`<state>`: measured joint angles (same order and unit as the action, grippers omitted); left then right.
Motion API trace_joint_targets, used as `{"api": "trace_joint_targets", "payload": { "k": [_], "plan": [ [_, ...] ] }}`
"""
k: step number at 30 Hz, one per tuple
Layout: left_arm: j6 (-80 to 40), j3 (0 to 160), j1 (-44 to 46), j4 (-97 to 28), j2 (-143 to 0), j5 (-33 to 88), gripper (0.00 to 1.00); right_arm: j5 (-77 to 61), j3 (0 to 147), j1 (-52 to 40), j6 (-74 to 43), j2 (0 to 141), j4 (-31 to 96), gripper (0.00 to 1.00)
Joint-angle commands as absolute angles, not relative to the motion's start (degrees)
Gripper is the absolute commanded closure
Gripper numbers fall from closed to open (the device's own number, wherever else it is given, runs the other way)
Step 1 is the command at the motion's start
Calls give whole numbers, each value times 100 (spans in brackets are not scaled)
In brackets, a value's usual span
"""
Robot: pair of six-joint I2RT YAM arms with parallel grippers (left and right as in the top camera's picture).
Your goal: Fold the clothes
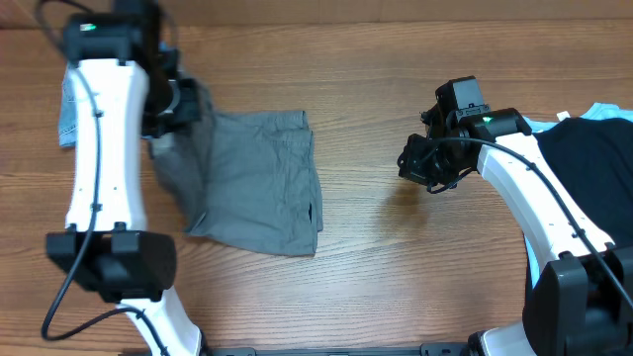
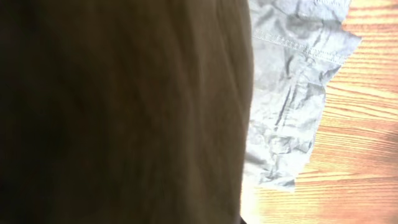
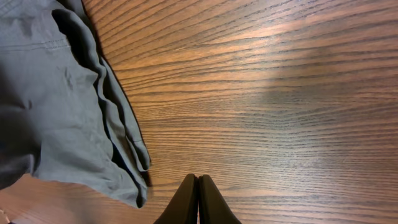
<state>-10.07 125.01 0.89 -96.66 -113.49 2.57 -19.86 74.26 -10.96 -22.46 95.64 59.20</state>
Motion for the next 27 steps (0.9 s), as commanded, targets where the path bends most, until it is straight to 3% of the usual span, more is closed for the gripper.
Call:
{"api": "trace_joint_targets", "payload": {
  "k": [1, 13, 15, 16, 19, 21, 26, 27],
  "plan": [
    [-1747, 12497, 585, -9668, -11773, -67, 92, -1883, 7500, -1085, -2200, 9515, 5892, 95],
    [-2580, 12497, 1802, -9577, -13277, -246, 91, -1837, 7498, -1085, -2005, 9515, 5911, 95],
    [-2582, 12497, 1981, -9535, -13426, -285, 81, -1804, 7498, -1085, -2005, 9515, 5911, 95],
    [-2679, 12497, 2095, -9509, -13522, -322, 64, -1800, 7498, -1085, -1962, 9515, 5911, 95],
    [-2746, 12497, 2206, -9411, -13566, -311, 45, -1802, 7498, -1085, -1944, 9515, 5922, 95],
    [-2744, 12562, 2215, -9393, -13541, -294, 39, -1800, 7498, -1085, -1944, 9515, 5929, 95],
    [-2547, 13166, 2014, -9686, -13520, -296, 38, -1800, 7498, -1085, -1914, 9515, 5929, 95],
    [-2403, 13279, 1949, -9686, -13480, -156, 30, -1800, 7498, -1085, -1894, 9515, 5929, 94]
  ]
}}
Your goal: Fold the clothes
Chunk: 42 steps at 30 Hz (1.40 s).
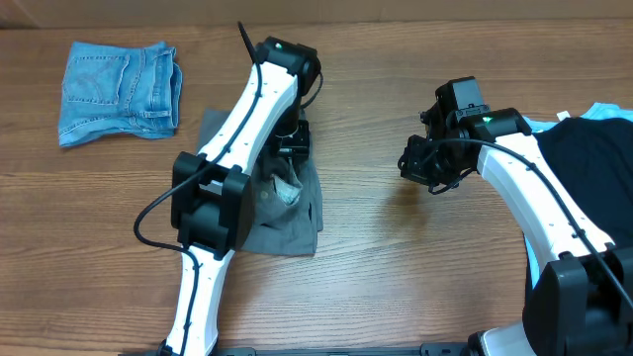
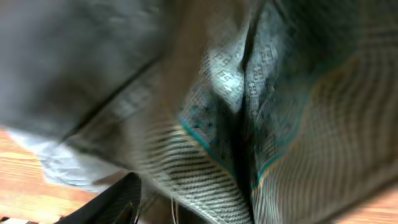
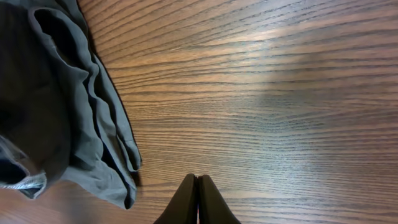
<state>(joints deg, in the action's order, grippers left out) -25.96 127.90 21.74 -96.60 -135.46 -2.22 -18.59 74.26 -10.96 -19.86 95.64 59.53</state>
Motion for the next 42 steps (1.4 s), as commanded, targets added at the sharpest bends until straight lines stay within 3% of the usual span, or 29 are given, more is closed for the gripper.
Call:
{"api": "trace_joint_targets", "payload": {
  "k": [1, 5, 7, 9, 12, 17, 26, 30, 36, 40, 42],
  "plan": [
    [-2353, 13367, 1885, -9686, -13437, -27, 29, -1802, 7498, -1085, -1870, 9515, 5929, 94],
    [-2053, 13723, 1564, -9684, -13187, 386, 29, -1811, 7498, -1085, -1684, 9515, 5927, 94],
    [-1925, 13747, 1420, -9684, -13043, 189, 36, -1850, 7498, -1087, -1579, 9515, 5935, 94],
    [-1925, 13747, 1260, -9684, -12949, -202, 53, -1852, 7498, -1085, -1579, 9515, 5953, 94],
    [-1726, 13701, 1087, -9684, -12971, -403, 96, -2036, 7498, -1085, -1468, 9515, 5909, 94],
    [-1240, 13166, 976, -9360, -13093, 123, 96, -2106, 7498, -1085, -1424, 9515, 5865, 94],
    [-851, 11548, 1562, -7188, -13096, 2279, 96, -2108, 7498, -1085, -1433, 9515, 5791, 94],
    [-519, 11539, 1876, -7155, -13069, 2530, 96, -2145, 7498, -1085, -1361, 9515, 5669, 94],
    [-591, 12652, 1726, -8547, -13032, 1116, 96, -3935, 7500, -1105, -600, 9513, 5103, 87],
    [-644, 13616, 1378, -9668, -13032, 91, 95, -4860, 7498, -1352, -615, 9515, 4589, 86],
    [-633, 13719, 1175, -9684, -12960, 161, 91, -4827, 7498, -1625, -799, 9529, 4316, 85]
  ]
}}
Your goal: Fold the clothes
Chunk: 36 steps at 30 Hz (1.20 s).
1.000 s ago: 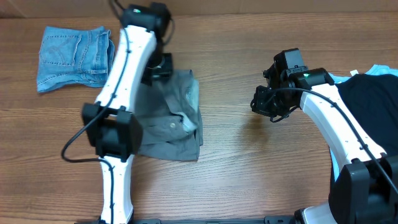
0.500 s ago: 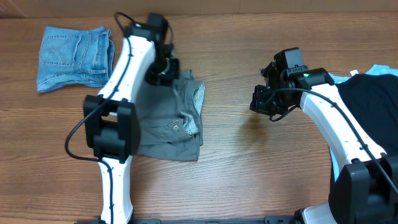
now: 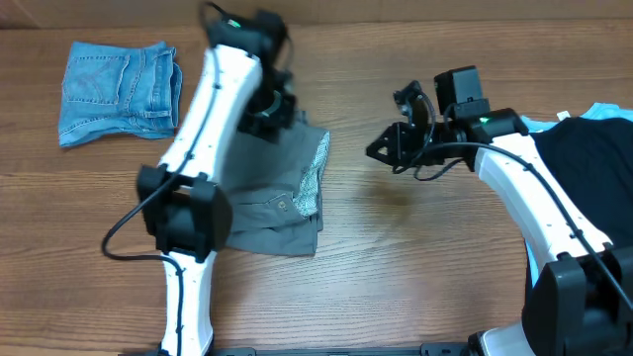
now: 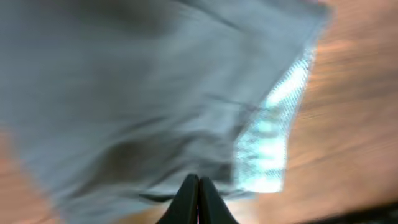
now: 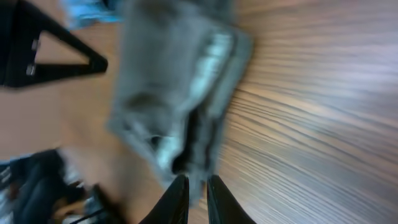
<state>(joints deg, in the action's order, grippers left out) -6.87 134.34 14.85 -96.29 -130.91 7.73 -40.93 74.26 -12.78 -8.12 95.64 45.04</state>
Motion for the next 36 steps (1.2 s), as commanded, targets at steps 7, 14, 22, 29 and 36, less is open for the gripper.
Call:
{"api": "trace_joint_targets", "payload": {
  "k": [7, 14, 22, 29, 36],
  "plan": [
    [-631, 13065, 517, -9572, -12960, 607, 93, -3889, 7496, -3050, -2106, 10224, 3146, 90],
    [-416, 11524, 425, -8602, -12960, 926, 95, -3404, 7496, -3568, -2746, 11395, 3024, 96],
    [-405, 10200, 272, -7760, -12962, 607, 95, -2196, 7371, -3354, -3924, 11863, 4362, 96],
    [-375, 10141, 178, -7898, -12960, 580, 91, -2150, 7373, -3070, -3920, 11716, 5328, 96],
    [-27, 10259, 178, -8058, -12954, 637, 92, -2152, 7430, -2812, -2873, 10687, 5577, 96]
  ]
}}
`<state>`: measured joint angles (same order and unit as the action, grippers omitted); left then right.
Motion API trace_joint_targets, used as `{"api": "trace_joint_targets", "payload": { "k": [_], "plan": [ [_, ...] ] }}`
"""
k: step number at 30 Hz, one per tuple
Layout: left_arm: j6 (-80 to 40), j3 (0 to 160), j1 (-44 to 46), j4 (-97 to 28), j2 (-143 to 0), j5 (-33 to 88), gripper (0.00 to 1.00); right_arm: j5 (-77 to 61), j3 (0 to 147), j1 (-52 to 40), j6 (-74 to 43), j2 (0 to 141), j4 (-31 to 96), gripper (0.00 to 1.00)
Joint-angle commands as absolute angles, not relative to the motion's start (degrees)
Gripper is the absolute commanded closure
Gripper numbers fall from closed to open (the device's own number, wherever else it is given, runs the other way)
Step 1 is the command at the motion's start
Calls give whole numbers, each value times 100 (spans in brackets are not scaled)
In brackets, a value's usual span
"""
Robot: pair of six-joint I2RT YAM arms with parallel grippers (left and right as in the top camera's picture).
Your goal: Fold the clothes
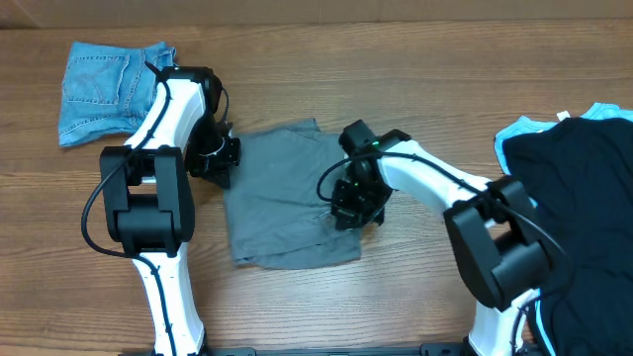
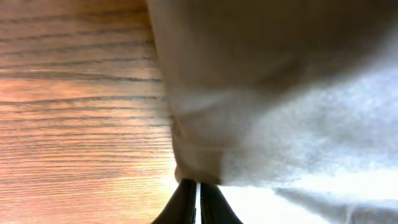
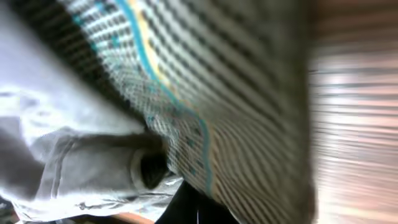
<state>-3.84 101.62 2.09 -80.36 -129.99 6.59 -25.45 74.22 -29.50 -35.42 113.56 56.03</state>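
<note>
Grey shorts [image 1: 282,198] lie spread on the wooden table [image 1: 425,297] between both arms. My left gripper [image 1: 220,161] is at their upper left edge. In the left wrist view its jaws [image 2: 198,184] are shut, with the cloth's hem [image 2: 199,168] running into the tips. My right gripper [image 1: 348,210] sits at the shorts' right edge. In the right wrist view it [image 3: 198,190] is shut under the patterned pocket lining [image 3: 236,81], its tips hidden by cloth.
Folded blue denim shorts [image 1: 114,89] lie at the table's far left corner. A pile of black and light blue clothes [image 1: 579,178] covers the right end of the table.
My left gripper has gone from above the shorts' top edge to their left edge. The right gripper, then open in the air to their right, is now shut at their right edge. The shorts lie wider and further right.
At first my left gripper held the grey shorts' left side up near the denim. Then it was over their middle, with the cloth doubled over. Then it was shut and empty by their top. The right gripper stayed shut at the right, opened, and now holds the shorts.
</note>
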Motion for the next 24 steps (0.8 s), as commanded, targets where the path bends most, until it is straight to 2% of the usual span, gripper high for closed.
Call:
{"api": "trace_joint_targets", "payload": {
  "k": [1, 3, 5, 7, 9, 13, 16, 18, 24],
  "plan": [
    [51, 10304, 178, -8058, -12951, 714, 92, -2198, 7465, -2794, -2606, 10506, 5568, 95],
    [233, 10427, 178, -8062, -12943, 987, 92, -2451, 7498, -2794, -1986, 10134, 5468, 87],
    [401, 10593, 178, -8031, -12940, 1313, 92, -2731, 7498, -2845, -1671, 9904, 5371, 75],
    [552, 10748, 178, -7940, -12940, 1623, 92, -2969, 7498, -2967, -1627, 9815, 5295, 68],
    [646, 10857, 178, -7773, -12940, 1802, 90, -3122, 7483, -3124, -1671, 9841, 5207, 57],
    [644, 10853, 178, -7439, -12940, 1743, 71, -3096, 7264, -3509, -2512, 10012, 4840, 38],
    [644, 10851, 178, -7236, -12940, 1741, 61, -3092, 7148, -3776, -3155, 10269, 4611, 37],
    [642, 10849, 174, -7102, -12940, 1741, 50, -3076, 7089, -3938, -3618, 10455, 4451, 37],
    [639, 10849, 185, -6995, -12943, 1743, 46, -3050, 7035, -4287, -4683, 10855, 3972, 37]
  ]
}}
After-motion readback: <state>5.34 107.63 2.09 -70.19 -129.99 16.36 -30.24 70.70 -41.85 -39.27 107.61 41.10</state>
